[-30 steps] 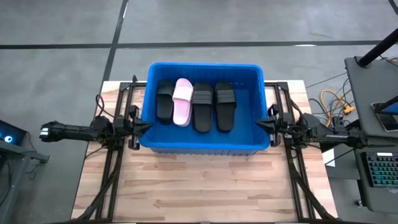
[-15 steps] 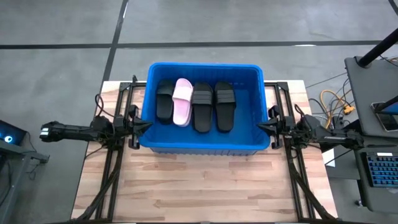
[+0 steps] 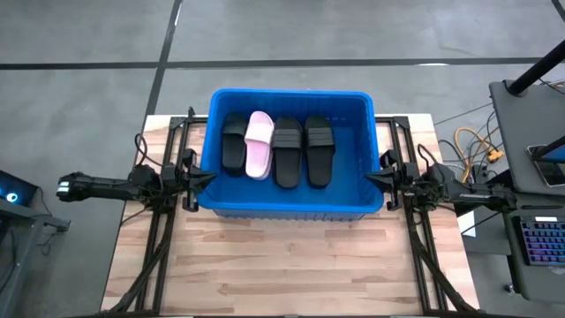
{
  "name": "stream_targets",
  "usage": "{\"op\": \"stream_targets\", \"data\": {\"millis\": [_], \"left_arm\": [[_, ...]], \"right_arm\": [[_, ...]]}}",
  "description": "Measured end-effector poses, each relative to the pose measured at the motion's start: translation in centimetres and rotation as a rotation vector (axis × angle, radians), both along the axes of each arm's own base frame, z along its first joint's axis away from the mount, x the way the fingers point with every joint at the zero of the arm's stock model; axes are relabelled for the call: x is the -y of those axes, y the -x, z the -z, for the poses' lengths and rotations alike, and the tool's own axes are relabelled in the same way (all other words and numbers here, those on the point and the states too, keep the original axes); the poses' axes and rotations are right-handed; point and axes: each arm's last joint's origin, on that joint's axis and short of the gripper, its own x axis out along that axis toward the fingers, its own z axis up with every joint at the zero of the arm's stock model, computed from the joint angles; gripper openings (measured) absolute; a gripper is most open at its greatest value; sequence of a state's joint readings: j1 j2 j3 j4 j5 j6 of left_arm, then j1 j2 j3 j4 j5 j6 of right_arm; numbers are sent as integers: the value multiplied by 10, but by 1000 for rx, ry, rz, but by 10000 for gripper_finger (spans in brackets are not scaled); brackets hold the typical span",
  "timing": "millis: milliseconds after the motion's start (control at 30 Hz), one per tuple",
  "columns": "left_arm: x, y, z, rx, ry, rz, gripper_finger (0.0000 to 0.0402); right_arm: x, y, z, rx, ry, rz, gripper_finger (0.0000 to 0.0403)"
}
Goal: Pick and place slides into bin
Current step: Return to Home Position
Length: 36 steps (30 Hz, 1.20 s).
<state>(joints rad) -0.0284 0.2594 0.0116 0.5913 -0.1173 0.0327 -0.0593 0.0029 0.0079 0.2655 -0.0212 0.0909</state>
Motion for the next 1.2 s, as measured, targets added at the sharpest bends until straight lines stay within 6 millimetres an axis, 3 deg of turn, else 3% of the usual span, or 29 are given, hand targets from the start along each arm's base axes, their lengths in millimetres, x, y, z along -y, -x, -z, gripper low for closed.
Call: {"op": "stream_targets", "data": {"millis": [167, 467, 767, 1200], "left_arm": [[0, 0, 1, -3, 0, 0, 0], [0, 0, 1, -6, -1, 1, 0], [0, -1, 1, -9, -1, 1, 0], [0, -1, 2, -15, -1, 1, 0]], "right_arm": [[0, 0, -1, 7, -52, -9, 9], [0, 0, 0, -4, 150, 28, 9], [0, 0, 0, -1, 39, 7, 9], [0, 0, 0, -4, 78, 17, 9]]}}
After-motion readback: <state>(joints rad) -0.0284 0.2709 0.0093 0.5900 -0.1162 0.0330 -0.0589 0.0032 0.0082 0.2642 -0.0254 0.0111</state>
